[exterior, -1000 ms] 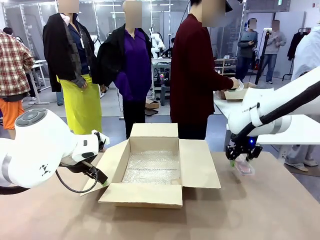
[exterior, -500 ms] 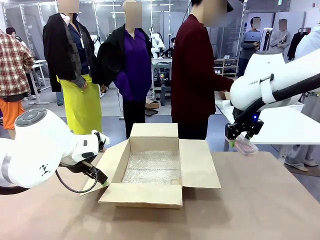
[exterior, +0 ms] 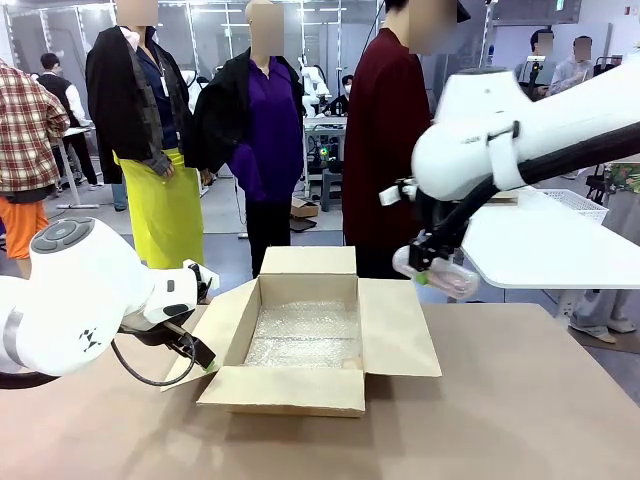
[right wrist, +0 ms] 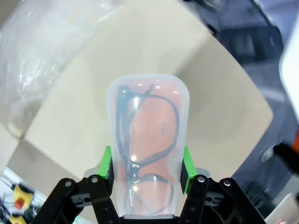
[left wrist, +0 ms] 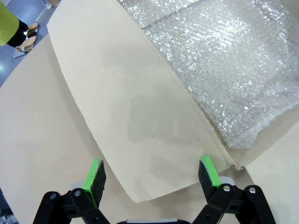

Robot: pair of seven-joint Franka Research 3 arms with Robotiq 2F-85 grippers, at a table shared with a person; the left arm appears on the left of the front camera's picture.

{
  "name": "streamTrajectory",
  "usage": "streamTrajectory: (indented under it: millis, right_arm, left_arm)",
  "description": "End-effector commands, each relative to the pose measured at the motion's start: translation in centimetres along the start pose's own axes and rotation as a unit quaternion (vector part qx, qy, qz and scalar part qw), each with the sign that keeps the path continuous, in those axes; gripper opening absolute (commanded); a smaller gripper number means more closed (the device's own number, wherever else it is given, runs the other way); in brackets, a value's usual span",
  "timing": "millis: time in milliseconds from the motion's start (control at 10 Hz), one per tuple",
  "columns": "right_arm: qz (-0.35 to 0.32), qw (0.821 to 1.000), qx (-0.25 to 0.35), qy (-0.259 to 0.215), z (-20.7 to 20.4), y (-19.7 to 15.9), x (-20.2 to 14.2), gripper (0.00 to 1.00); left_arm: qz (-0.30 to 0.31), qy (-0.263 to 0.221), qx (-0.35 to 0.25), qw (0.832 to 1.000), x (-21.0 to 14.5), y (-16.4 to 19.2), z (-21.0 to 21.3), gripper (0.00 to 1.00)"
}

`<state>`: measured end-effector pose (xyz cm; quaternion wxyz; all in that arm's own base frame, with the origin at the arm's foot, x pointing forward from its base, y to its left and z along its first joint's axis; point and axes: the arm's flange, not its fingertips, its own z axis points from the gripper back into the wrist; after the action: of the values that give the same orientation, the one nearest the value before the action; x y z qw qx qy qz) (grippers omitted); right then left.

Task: Pack the glasses set securely to prepare it for shipping.
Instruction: Place the Glasses case inside the Package Box.

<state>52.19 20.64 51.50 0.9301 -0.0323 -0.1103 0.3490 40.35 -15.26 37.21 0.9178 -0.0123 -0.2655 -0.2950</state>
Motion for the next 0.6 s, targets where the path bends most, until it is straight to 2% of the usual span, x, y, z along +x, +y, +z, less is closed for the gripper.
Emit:
streamTrajectory:
  millis: [0,200,400,500]
  right_arm:
    - [0.125,0.992,-0.017,0.018,-0.5,2.9,1.9,0.0]
    - [0.189,0.981,-0.014,0.03,-1.0,5.9,2.9,0.0]
    - [0.159,0.987,0.0,-0.008,-0.8,6.7,2.8,0.0]
    - [0.173,0.984,-0.004,0.027,-1.4,7.5,2.9,0.0]
  left_arm:
    - [0.001,0.0,0.0,1.0,-0.1,0.1,0.0,1.0]
    - [0.001,0.0,0.0,1.0,-0.1,0.1,0.0,1.0]
    - [0.001,0.0,0.0,1.0,-0.1,0.1,0.0,1.0]
    - [0.001,0.0,0.0,1.0,-0.1,0.1,0.0,1.0]
